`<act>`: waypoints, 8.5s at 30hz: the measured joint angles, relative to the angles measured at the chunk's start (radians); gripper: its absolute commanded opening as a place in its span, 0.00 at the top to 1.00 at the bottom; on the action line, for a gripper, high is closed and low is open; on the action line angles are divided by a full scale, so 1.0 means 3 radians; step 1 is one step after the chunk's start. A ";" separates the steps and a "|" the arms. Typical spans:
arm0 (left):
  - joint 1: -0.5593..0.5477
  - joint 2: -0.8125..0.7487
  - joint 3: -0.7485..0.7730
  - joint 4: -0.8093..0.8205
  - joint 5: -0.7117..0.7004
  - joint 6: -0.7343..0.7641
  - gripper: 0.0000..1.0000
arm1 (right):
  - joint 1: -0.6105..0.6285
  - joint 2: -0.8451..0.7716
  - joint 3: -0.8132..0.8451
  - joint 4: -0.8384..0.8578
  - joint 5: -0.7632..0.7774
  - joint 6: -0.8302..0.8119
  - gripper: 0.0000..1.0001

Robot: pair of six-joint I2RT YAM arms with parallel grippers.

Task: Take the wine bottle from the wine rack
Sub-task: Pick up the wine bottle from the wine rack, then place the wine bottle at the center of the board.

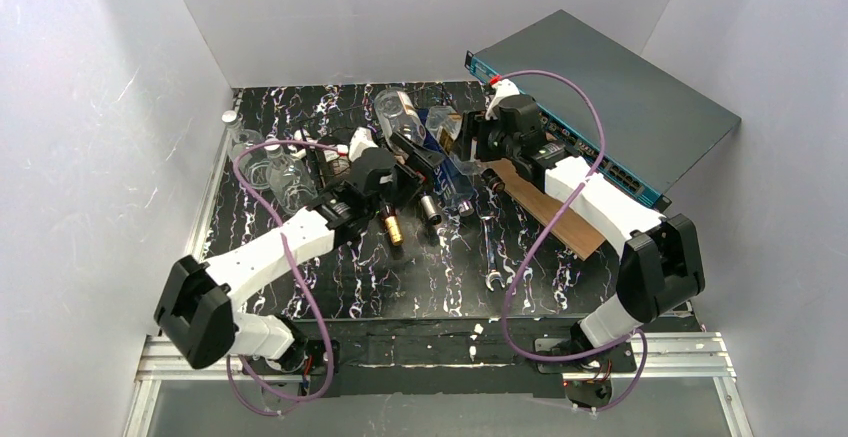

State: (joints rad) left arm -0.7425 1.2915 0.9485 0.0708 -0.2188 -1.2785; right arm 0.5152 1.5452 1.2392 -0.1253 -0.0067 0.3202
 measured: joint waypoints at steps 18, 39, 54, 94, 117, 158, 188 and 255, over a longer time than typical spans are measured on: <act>-0.0102 0.0952 0.0816 -0.0314 -0.0267 -0.1063 0.02 | -0.0161 -0.0179 -0.0198 0.0097 -0.0337 0.0031 0.99; 0.0000 0.1207 0.1036 -0.0360 0.0048 -0.1214 0.02 | -0.0277 -0.0331 -0.0366 0.0175 -0.0693 -0.0008 0.99; 0.0000 0.1218 0.1036 -0.0341 0.0065 -0.1214 0.05 | -0.0295 -0.0451 -0.0366 -0.0081 -0.0724 -0.0008 0.99; 0.0083 0.1462 0.1362 -0.0441 0.0202 -0.1022 0.10 | -0.0245 -0.0580 -0.0225 -0.0537 -0.0572 -0.0131 0.99; 0.0046 0.1624 0.1522 -0.0493 0.0434 -0.0865 0.18 | -0.0244 -0.0661 -0.0221 -0.0636 -0.0565 -0.0149 0.99; -0.0086 0.1596 0.1530 -0.0488 0.0431 -0.0773 0.40 | -0.0245 -0.0791 -0.0128 -0.1007 -0.0589 -0.0290 0.99; -0.0551 0.1186 0.1253 -0.0413 -0.0022 -0.1191 0.38 | -0.0249 -0.1372 -0.0102 -0.1602 -0.0654 -0.0512 0.99; -0.1415 0.0206 -0.1152 0.0234 -0.0805 -0.2675 0.02 | 0.1083 -0.0707 -0.0585 -0.1928 -0.0722 -0.1701 0.99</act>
State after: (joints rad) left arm -1.1671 1.3533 0.6029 0.1410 -0.4603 -2.0811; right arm 0.8402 1.3331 1.0637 -0.7036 -0.2234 -0.1902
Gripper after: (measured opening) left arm 0.984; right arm 0.751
